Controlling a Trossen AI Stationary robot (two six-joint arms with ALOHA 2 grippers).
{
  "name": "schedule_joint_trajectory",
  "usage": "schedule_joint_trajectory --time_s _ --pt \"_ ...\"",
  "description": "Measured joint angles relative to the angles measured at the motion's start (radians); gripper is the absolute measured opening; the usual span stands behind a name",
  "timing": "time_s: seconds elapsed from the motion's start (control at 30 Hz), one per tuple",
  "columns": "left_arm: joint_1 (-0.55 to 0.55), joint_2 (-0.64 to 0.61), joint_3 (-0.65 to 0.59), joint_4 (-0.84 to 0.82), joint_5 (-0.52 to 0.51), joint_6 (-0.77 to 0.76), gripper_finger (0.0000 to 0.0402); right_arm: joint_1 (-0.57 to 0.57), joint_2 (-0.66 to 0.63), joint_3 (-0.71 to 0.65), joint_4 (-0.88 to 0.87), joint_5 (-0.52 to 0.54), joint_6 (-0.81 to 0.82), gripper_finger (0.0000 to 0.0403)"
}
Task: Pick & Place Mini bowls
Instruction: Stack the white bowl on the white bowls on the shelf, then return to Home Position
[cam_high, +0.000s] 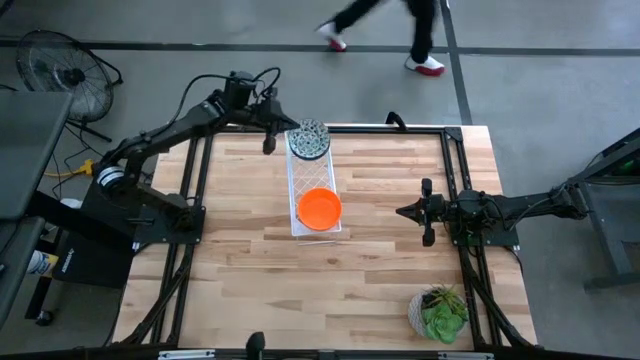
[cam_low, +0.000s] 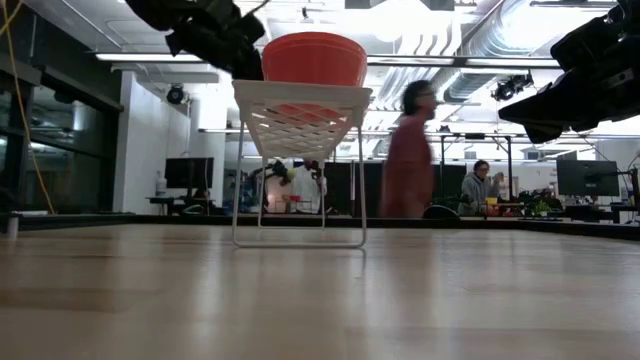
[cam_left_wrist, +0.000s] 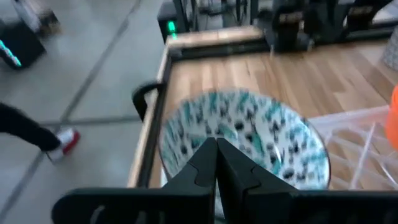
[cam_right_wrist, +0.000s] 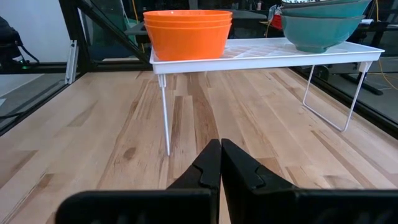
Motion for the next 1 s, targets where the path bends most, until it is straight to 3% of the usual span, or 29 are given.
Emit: schedule_joint_trajectory --time_s 0.4,0.73,1.0 --pt "0.014 -0.003 -0.096 0.051 -0.022 -0.003 0.0000 0.000 0.000 0.000 0.000 0.000 0.000 0.0000" --pt "0.013 -0.004 -0.097 0.080 0.006 -0.008 0.0000 0.000 0.000 0.000 0.000 0.000 0.000 0.0000" --pt "0.012 -0.113 -0.064 0.069 0.039 0.003 0.0000 0.000 0.000 0.000 0.000 0.000 0.000 0.0000"
